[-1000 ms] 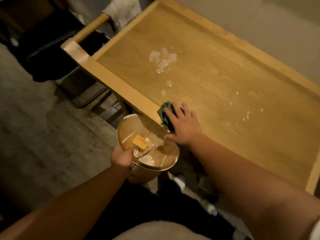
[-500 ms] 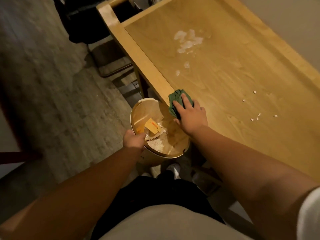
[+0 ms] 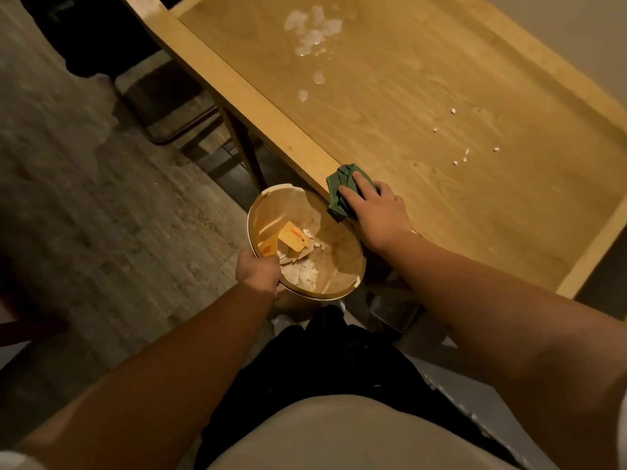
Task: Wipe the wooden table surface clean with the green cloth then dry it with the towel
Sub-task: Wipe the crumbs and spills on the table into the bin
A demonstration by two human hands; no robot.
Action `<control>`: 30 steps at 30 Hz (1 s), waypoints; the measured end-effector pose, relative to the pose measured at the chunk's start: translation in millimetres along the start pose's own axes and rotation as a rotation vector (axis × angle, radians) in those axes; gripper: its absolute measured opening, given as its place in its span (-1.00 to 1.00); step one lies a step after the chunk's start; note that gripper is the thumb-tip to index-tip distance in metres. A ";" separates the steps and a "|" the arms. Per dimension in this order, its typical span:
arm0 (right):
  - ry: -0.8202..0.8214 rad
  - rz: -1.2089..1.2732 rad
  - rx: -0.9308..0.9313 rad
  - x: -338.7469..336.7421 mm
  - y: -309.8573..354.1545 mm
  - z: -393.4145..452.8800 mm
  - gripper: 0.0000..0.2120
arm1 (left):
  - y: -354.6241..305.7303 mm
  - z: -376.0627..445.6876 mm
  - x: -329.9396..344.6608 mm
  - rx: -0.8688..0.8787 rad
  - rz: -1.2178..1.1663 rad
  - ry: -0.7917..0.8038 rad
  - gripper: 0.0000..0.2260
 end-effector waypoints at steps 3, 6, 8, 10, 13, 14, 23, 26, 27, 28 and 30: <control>-0.019 0.006 -0.016 2.0 -5.6 -7.8 -0.44 | 3.8 -6.4 8.0 0.011 0.005 0.007 -0.77; -0.033 0.019 -0.071 0.4 -11.8 -11.6 -0.45 | 6.4 -17.3 29.2 0.013 -0.030 0.076 -0.69; -0.035 0.042 -0.114 -4.9 -19.9 -11.5 -0.47 | 5.5 -26.2 44.9 0.017 -0.040 0.097 -0.68; -0.020 0.071 -0.171 -10.9 -29.8 -10.1 -0.47 | 4.7 -34.9 57.7 0.020 -0.038 0.098 -0.69; -0.015 0.148 -0.234 -22.9 -50.6 -9.7 -0.47 | 9.7 -41.5 67.2 0.013 -0.031 0.068 -0.71; -0.043 0.176 -0.233 -28.7 -59.6 -10.3 -0.47 | 12.3 -42.1 68.6 0.003 -0.033 0.061 -0.72; -0.345 0.353 0.024 -76.5 -199.2 -20.2 -0.43 | 19.5 -53.9 91.5 0.031 0.039 -0.058 -0.71; -0.387 0.379 0.196 -73.9 -252.9 -23.1 -0.43 | 21.6 -54.1 97.5 0.008 0.006 -0.070 -0.72; -0.317 0.355 0.240 -67.7 -268.0 -22.2 -0.39 | 22.9 -53.8 99.9 -0.005 -0.007 -0.066 -0.70; -0.196 0.300 0.263 -58.3 -279.6 -21.2 -0.30 | 24.9 -53.8 102.1 -0.020 -0.018 -0.061 -0.67; 0.043 0.159 0.253 -36.5 -292.4 -21.0 -0.05 | 27.9 -54.5 105.0 -0.046 -0.049 -0.061 -0.63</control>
Point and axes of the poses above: each hand's wrist, its own z-axis towards the middle knuckle, its own x-axis out of the palm, y = z × x, the point moved 5 cm from there along z, towards the middle knuckle, and after that the axes turned 3 degrees about -x, right-handed, at the moved point
